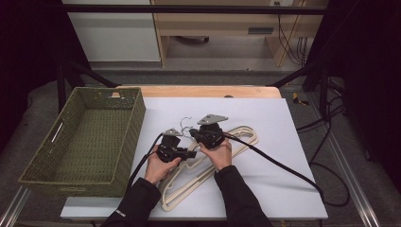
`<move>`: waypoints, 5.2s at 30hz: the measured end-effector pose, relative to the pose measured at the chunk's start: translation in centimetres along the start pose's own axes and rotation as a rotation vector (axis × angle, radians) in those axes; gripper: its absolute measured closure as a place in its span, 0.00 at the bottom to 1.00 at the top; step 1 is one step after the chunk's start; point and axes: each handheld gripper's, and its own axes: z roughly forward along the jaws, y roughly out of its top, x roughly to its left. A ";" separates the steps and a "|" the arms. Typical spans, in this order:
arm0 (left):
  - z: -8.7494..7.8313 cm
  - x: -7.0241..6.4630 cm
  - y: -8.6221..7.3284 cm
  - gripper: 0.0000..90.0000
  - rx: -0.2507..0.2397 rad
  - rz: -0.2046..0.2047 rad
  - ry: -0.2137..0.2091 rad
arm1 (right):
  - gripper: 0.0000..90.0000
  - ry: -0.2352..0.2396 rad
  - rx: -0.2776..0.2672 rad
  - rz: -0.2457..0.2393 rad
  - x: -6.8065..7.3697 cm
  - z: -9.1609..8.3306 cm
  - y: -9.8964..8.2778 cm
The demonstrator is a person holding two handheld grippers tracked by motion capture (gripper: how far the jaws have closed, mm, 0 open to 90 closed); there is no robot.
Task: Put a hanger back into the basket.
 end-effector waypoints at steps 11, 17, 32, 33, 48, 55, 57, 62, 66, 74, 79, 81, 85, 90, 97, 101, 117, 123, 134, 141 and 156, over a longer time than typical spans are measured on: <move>-1.3 -2.8 -0.3 0.92 -0.061 -0.006 -0.065 | 0.94 0.019 -0.043 -0.040 0.6 -4.9 -0.4; -2.2 -5.3 -0.5 0.95 -0.084 0.060 -0.078 | 0.85 0.054 -0.088 -0.055 1.3 -8.9 -1.1; -6.0 -8.2 0.1 0.95 -0.138 0.184 -0.006 | 0.46 0.027 -0.203 -0.019 -0.1 -15.5 -4.1; -6.5 -8.3 0.3 0.95 -0.146 0.190 -0.001 | 0.42 0.017 -0.211 -0.014 -0.4 -15.9 -4.4; -15.3 -7.7 3.4 0.95 -0.234 0.254 0.096 | 0.11 -0.091 -0.230 0.061 -3.4 -18.2 -7.0; -19.3 -6.0 4.6 0.95 -0.253 0.258 0.146 | 0.09 -0.104 -0.232 0.061 -3.6 -18.5 -7.2; -20.4 -5.3 4.8 0.95 -0.259 0.267 0.164 | 0.09 -0.107 -0.229 0.060 -3.7 -18.4 -7.2; -23.2 -3.1 5.1 0.95 -0.280 0.272 0.200 | 0.07 -0.114 -0.220 0.057 -3.7 -18.3 -7.3; -24.4 -2.1 5.1 0.95 -0.281 0.275 0.211 | 0.06 -0.116 -0.222 0.051 -3.8 -18.3 -7.3; -27.2 0.8 4.7 0.95 -0.278 0.262 0.251 | 0.04 -0.118 -0.214 0.049 -3.7 -18.2 -7.3; -28.6 2.7 4.3 0.95 -0.274 0.257 0.292 | 0.04 -0.113 -0.208 0.040 -3.8 -18.2 -7.4; -29.2 3.4 4.0 0.95 -0.273 0.254 0.305 | 0.04 -0.115 -0.208 0.047 -3.7 -18.2 -7.3; -30.4 5.0 3.0 0.95 -0.275 0.238 0.320 | 0.04 -0.113 -0.210 0.051 -3.7 -18.2 -7.3; -31.1 6.9 1.9 0.95 -0.257 0.205 0.342 | 0.04 -0.109 -0.211 0.052 -3.7 -18.1 -7.3; -31.8 9.4 0.6 0.95 -0.251 0.170 0.357 | 0.04 -0.109 -0.208 0.050 -3.7 -18.1 -7.3; -32.0 10.1 0.2 0.95 -0.254 0.152 0.361 | 0.04 -0.109 -0.206 0.052 -3.7 -18.0 -7.3; -33.4 11.6 -1.2 0.95 -0.254 0.129 0.384 | 0.04 -0.106 -0.201 0.043 -3.7 -18.0 -7.4; -32.9 12.0 -1.0 0.95 -0.235 0.121 0.401 | 0.04 -0.105 -0.196 0.042 -3.6 -17.9 -7.4; -31.7 12.5 -1.1 0.95 -0.195 0.134 0.421 | 0.04 -0.107 -0.200 0.041 -3.7 -18.0 -7.4; -29.8 12.8 -0.9 0.94 -0.133 0.147 0.433 | 0.04 -0.105 -0.196 0.041 -3.6 -17.9 -7.4; -28.7 14.6 -3.0 0.95 -0.018 0.136 0.505 | 0.04 -0.100 -0.200 0.038 -3.6 -17.9 -7.4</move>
